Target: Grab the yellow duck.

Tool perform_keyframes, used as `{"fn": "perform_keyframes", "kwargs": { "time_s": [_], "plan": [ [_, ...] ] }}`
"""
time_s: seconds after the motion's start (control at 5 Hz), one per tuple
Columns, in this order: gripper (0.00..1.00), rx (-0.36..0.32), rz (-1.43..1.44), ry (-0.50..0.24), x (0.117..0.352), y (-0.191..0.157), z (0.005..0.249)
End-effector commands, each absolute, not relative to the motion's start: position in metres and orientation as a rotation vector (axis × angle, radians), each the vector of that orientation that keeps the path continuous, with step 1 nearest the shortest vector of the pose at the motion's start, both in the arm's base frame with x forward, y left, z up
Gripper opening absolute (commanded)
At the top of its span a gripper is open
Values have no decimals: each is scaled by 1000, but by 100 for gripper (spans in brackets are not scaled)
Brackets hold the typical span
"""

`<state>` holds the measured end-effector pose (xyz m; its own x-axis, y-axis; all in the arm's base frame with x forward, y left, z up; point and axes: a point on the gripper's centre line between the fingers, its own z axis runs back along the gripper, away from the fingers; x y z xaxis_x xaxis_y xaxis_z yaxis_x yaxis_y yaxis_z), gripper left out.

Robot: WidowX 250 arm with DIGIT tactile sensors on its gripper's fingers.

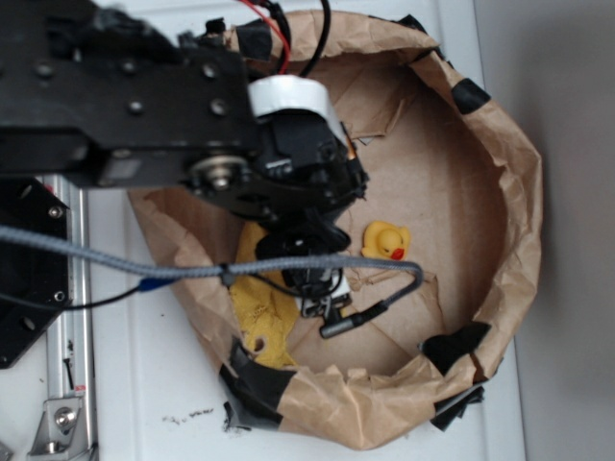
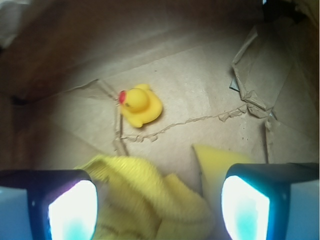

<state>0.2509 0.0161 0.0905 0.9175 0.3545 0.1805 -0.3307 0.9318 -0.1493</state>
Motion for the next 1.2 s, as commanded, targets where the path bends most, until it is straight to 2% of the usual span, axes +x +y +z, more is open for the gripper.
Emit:
{"fn": "perform_keyframes", "kwargs": {
  "time_s": [0.0,0.4,0.6,1.0],
  "plan": [
    [100,-127,425,-245,288,35,86],
    [100,-146,392,-200,302,27,52],
    [100,-157,382,-184,301,17,42],
    [100,-146,330,-173,325,-9,34]
  ]
}}
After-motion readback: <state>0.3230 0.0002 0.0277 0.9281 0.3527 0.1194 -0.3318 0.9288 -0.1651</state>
